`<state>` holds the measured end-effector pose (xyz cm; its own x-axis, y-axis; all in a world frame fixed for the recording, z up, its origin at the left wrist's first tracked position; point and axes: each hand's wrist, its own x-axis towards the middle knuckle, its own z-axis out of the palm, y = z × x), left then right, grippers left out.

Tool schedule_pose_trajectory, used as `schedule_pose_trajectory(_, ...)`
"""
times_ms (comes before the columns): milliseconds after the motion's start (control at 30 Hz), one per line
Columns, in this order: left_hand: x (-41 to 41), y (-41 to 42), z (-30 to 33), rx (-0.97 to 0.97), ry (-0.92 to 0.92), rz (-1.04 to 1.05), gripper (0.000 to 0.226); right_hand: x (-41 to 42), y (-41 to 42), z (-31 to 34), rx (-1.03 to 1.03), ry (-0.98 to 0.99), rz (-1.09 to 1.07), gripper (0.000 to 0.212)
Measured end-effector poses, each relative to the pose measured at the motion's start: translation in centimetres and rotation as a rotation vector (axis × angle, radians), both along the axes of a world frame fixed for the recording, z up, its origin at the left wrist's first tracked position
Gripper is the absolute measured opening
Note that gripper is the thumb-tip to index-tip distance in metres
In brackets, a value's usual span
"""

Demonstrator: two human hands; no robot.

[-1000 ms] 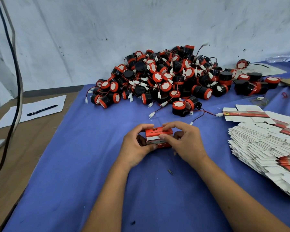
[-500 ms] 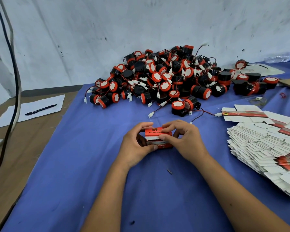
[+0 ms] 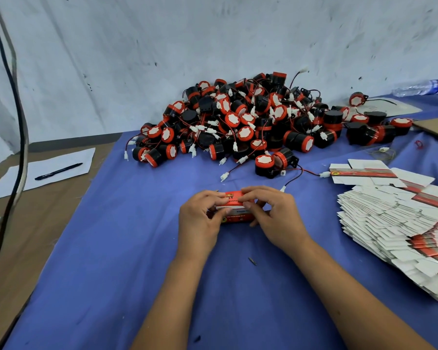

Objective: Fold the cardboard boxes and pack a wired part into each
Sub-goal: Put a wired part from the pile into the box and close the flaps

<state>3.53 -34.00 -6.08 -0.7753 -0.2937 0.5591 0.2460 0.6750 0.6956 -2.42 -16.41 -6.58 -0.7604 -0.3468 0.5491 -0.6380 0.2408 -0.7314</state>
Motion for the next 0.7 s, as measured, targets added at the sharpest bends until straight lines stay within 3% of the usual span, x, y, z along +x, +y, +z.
schedule_pose_trajectory(167, 0.55, 0.04, -0.1, -0.195, 0.034, 0.023, 0.027, 0.14, 0.0, 0.03, 0.039, 0.045, -0.022, 0.017)
schedule_pose_trajectory(333, 0.67, 0.58, -0.26, -0.212, 0.049, 0.03, 0.033, 0.08, 0.15, 0.02, 0.045, 0.084, -0.063, 0.015)
schedule_pose_trajectory(467, 0.82, 0.91, -0.19, -0.125, 0.111, 0.038, 0.027, 0.05, 0.19, 0.14, 0.049, 0.122, -0.094, 0.014)
schedule_pose_trajectory(700, 0.78, 0.74, 0.01, 0.174, 0.027, -0.022, 0.019, -0.16, 0.15, -0.1, 0.033, 0.092, -0.106, 0.013)
